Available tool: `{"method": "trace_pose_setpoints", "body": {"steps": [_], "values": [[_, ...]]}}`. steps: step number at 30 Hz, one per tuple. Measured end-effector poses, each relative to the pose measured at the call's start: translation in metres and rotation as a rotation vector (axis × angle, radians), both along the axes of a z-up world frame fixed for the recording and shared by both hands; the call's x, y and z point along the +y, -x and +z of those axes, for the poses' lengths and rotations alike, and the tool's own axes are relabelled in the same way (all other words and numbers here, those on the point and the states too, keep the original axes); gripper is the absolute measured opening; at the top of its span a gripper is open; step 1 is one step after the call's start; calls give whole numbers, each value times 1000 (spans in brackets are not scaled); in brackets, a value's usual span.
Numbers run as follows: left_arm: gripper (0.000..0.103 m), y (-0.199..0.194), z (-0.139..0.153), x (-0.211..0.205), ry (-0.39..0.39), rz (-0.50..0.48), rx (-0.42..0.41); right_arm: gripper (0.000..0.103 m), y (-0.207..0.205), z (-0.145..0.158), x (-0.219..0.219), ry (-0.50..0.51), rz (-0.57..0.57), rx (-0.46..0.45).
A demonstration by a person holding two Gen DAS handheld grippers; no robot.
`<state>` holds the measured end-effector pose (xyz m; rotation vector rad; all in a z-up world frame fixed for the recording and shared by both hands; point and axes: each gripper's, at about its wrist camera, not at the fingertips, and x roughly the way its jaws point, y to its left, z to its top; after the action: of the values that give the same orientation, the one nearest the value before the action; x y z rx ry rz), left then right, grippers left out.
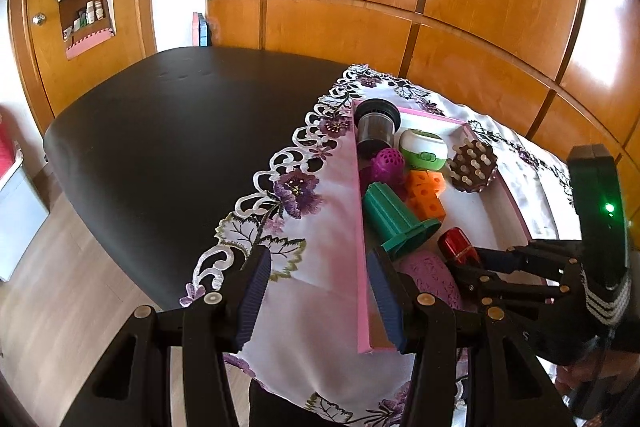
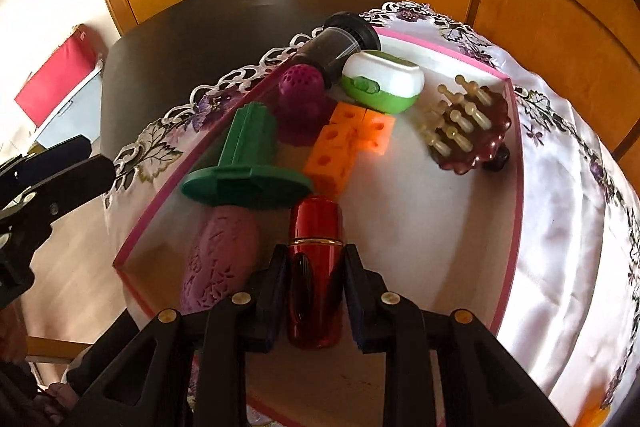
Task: Organize rigid objects
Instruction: 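Carry the red cylinder into the tray and release it with the right tool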
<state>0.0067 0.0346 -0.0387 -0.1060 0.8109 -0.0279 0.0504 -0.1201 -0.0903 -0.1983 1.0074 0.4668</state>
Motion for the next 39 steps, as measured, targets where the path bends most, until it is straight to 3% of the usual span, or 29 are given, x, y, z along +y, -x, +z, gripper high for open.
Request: {"method": "trace_pose_setpoints", "body": {"steps": [8, 17, 39], "values": [[52, 1, 0, 1, -6, 11, 4, 27, 0, 2, -12, -54, -36, 13], [52, 2, 1, -3, -16, 7, 4, 36, 2, 6, -31, -109, -91, 29], [55, 6, 13, -26, -31, -46, -25, 38, 23, 52, -66, -116, -206, -167]]}}
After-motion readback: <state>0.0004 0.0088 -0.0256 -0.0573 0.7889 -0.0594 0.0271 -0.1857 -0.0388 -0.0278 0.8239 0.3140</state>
